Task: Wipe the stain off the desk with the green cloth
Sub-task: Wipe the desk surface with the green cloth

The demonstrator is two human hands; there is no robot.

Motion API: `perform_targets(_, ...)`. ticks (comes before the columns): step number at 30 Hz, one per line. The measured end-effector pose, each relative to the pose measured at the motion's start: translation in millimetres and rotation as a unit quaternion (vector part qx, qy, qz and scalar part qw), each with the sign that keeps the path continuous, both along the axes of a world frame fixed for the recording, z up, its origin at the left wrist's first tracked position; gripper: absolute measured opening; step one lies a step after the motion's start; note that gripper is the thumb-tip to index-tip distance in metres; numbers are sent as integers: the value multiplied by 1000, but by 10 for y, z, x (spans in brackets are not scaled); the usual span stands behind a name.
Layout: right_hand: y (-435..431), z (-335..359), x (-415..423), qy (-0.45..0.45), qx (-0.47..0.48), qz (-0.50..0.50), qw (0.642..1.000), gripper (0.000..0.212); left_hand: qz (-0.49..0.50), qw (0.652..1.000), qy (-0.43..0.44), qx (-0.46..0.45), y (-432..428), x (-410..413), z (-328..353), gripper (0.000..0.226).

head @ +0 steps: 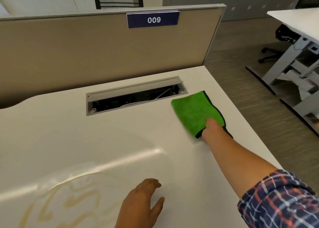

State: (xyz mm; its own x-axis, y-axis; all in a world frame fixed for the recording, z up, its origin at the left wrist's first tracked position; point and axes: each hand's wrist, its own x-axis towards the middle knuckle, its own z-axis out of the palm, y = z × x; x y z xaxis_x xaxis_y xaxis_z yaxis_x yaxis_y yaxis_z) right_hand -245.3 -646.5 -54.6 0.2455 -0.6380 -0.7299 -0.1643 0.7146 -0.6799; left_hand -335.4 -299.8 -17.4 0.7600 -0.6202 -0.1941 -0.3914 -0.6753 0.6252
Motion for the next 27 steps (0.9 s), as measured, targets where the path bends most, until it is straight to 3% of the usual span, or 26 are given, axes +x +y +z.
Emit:
perform_targets(2, -50, 38, 24, -56, 36, -52, 996, 42, 15, 1000, 8, -10, -28, -15, 30, 35)
perform_targets(6, -136, 88, 3, -97, 27, -17, 995, 43, 54, 997, 40, -39, -28, -32, 108, 22)
perform_targets(12, 25, 466, -171, -230, 20, 22, 973, 37, 158, 976, 98, -110, 156, -28, 154, 26)
perform_targets(16, 379, 906, -393, -247, 43, 90, 964, 23, 225, 950, 153, -150, 332, 10, 230, 20)
perform_targets(19, 846, 1214, -663, -239, 67, 177, 952, 24, 260, 916, 231, -200, 488, 61, 291, 20)
perform_targets(24, 1818, 1671, -1128, -248, 115, 284, 919, 20, 313, 835, 376, -251, 820, 42, 283, 53)
perform_targets(27, 2461, 1804, -1350, -268, 136, 339, 891, 56, 287, 779, 479, -286, 1098, 27, 287, 67)
